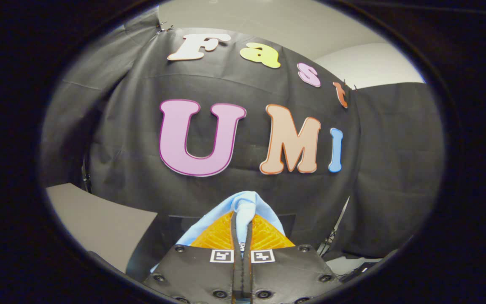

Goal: Put the clothes into the washing machine and then close the washing machine lid.

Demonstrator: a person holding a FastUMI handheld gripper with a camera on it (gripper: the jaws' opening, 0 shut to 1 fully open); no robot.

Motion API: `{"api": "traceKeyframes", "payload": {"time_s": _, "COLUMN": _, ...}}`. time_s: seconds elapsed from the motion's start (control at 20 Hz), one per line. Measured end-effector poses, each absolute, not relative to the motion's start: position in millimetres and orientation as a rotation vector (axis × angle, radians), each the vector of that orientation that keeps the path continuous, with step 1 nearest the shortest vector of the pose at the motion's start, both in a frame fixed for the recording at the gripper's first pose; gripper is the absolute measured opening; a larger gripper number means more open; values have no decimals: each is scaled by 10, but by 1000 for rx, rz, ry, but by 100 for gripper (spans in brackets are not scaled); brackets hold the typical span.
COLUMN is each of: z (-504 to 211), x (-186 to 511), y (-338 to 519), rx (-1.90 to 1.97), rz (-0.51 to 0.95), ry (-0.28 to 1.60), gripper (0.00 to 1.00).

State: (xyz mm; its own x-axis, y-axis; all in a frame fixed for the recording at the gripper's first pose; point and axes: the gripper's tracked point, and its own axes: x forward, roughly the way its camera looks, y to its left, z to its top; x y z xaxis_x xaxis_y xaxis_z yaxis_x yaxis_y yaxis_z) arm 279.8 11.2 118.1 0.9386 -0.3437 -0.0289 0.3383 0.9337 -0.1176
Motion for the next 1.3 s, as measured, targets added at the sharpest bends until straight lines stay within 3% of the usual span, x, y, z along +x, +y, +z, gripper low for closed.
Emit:
{"api": "traceKeyframes", "payload": {"time_s": 0.6, "z": -380, "x": 3100, "y": -184, "rx": -150, "rz": -287, "ry": 314, "gripper": 1}}
{"api": "traceKeyframes", "payload": {"time_s": 1.3, "z": -1329, "x": 3139, "y": -278, "rx": -106, "rz": -270, "ry": 506, "gripper": 2}}
